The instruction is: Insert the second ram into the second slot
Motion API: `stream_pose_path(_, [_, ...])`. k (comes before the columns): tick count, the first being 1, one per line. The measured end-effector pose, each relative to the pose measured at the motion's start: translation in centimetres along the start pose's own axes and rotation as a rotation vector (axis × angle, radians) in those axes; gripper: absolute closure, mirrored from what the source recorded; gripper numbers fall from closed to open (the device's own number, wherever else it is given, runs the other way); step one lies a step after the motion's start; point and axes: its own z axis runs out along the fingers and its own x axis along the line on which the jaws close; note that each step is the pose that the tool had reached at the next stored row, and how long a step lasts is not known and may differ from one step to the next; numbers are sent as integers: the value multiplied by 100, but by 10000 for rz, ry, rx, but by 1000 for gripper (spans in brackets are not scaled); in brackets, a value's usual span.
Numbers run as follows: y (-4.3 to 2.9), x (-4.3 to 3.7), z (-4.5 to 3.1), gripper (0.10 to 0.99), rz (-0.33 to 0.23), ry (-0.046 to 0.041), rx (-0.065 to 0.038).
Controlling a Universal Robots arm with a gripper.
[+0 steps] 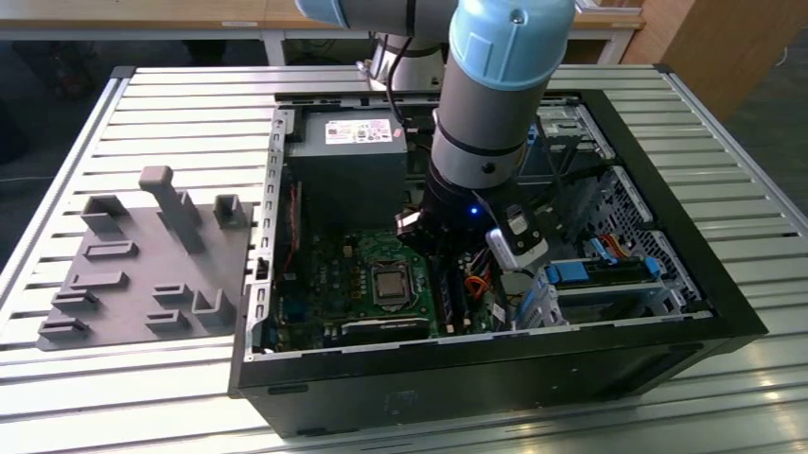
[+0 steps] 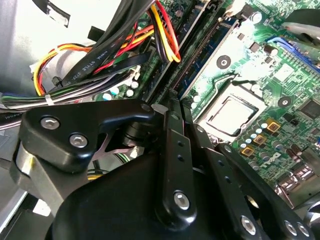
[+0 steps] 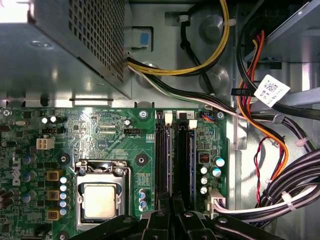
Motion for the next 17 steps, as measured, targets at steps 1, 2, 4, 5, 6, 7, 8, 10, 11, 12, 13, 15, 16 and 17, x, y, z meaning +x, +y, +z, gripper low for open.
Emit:
stream_pose_path(1, [0, 0, 0, 941, -1, -1, 0])
stream_pose_path(2, [0, 0, 0, 941, 0, -1, -1])
stream_pose_path(4, [0, 0, -10, 878, -1, 0, 1])
stream_pose_path(5, [1, 1, -28, 878, 0, 0, 0])
stream_pose_path(6, [2, 1, -53, 878, 0, 0, -1])
stream_pose_path(7, [3, 2, -87, 878, 0, 1, 0])
stream_pose_path(8, [4, 2, -124, 878, 0, 1, 0])
stream_pose_path(10, [5, 3, -152, 878, 0, 0, -1])
stream_pose_path(11, [5, 3, -151, 878, 0, 0, -2])
stream_pose_path(12, [5, 3, -150, 878, 0, 0, -1])
stream_pose_path(13, [5, 2, -147, 890, -1, 1, -3])
stream_pose_path(15, [4, 2, -139, 957, 0, 1, 0])
stream_pose_path(16, [4, 1, -136, 957, 0, 1, 1])
stream_pose_path(17, [4, 0, -133, 980, 0, 2, 1])
